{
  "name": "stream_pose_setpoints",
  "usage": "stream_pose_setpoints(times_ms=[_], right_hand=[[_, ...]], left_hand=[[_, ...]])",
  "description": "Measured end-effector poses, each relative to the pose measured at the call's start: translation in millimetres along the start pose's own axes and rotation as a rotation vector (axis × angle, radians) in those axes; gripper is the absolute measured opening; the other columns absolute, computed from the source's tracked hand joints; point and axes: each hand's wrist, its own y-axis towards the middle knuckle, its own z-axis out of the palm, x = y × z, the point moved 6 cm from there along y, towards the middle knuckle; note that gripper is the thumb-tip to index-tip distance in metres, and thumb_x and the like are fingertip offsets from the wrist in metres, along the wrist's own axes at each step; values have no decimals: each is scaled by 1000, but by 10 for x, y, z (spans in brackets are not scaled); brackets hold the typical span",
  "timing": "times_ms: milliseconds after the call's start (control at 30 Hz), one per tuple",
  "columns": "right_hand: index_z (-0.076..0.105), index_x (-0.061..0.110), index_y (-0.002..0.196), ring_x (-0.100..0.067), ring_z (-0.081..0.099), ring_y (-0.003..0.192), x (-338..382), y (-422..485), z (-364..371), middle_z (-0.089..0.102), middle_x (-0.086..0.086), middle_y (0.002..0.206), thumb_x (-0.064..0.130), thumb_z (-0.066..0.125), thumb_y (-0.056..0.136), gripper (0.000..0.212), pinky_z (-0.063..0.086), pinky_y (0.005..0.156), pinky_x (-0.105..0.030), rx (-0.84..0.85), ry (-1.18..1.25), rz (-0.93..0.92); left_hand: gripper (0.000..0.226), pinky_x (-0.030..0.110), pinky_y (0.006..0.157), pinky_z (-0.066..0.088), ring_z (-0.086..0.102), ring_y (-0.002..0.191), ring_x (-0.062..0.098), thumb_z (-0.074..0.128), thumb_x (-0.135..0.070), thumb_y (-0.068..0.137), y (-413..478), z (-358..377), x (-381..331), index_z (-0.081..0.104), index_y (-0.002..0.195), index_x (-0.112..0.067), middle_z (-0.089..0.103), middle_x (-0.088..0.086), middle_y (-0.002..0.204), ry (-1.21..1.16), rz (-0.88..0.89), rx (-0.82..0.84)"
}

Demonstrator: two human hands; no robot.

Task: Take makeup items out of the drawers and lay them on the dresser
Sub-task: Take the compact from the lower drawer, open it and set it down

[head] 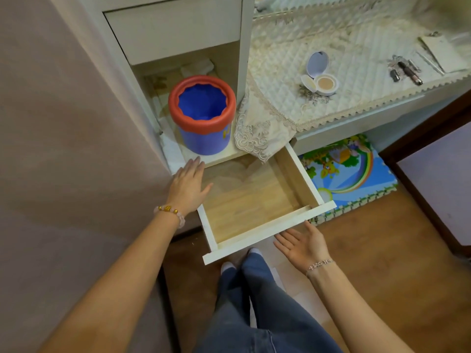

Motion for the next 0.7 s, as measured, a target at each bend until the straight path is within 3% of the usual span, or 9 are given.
stream_pose_setpoints(times_ms=[233, 700], right_hand=[[23, -8, 141, -38, 30, 137, 76, 50, 99, 28, -27, 149, 47, 37, 94, 73, 23, 116, -45, 65, 67, -4], [14, -5, 144, -37, 22, 141, 374, 599, 997, 18, -25, 153, 49, 35, 94, 76, 20, 117, -44, 215, 52, 6]], left_hand=[[64, 38, 117, 8, 8, 144, 22, 39, -42, 95, 13, 39, 14, 17, 147, -9, 11, 8, 157, 8, 5, -14], [61, 32, 115, 6, 10, 144, 17, 39, -42, 95, 20, -2, 53, 22, 147, -14, 15, 2, 156, -44, -10, -31]])
